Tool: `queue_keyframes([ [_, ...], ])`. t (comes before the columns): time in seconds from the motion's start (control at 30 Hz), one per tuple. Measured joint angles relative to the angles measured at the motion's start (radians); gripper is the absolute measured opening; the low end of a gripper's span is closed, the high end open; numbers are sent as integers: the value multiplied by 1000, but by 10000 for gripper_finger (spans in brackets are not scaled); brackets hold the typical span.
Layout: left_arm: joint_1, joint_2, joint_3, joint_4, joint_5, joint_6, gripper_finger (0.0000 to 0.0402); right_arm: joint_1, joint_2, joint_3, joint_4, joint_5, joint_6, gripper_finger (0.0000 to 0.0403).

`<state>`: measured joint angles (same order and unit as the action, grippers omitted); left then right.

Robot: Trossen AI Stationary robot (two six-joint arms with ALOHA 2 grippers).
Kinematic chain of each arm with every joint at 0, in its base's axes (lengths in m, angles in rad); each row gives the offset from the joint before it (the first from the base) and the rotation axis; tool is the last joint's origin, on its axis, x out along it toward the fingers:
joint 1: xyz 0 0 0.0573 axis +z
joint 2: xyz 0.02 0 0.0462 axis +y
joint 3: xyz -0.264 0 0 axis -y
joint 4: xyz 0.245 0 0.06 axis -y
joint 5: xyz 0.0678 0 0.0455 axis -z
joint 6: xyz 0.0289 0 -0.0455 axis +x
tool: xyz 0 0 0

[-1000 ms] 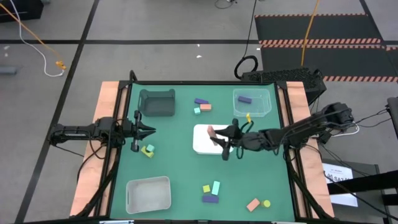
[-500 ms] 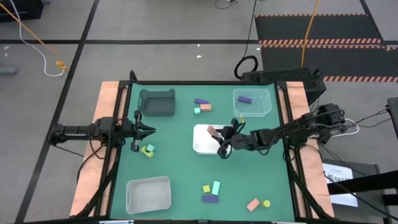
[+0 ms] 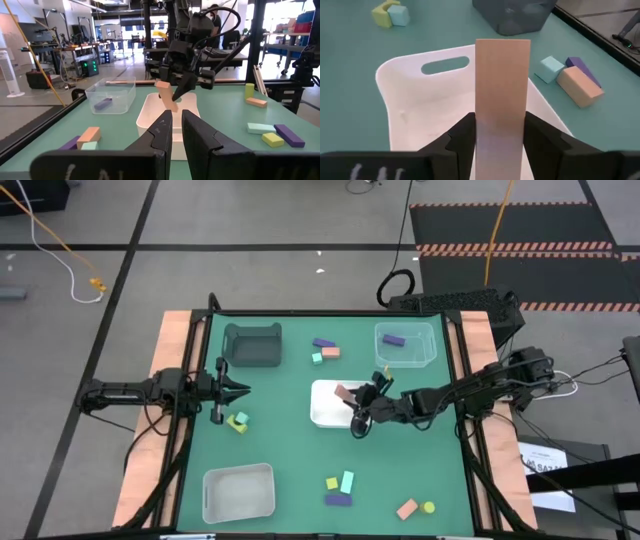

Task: Sort & place blocks by color
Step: Put the middle right orange block into the white bin, then put the bottom right green block into the black bin

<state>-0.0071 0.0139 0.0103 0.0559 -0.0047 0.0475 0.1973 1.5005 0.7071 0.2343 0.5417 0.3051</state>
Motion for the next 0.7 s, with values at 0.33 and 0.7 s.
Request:
queue_keyframes([
  [0.33,0,0,0,0,0,0,47,-2,-13,0,0,-48,-4,190],
  [0.7,0,0,0,0,0,0,47,63,-272,0,55,-303,297,182],
])
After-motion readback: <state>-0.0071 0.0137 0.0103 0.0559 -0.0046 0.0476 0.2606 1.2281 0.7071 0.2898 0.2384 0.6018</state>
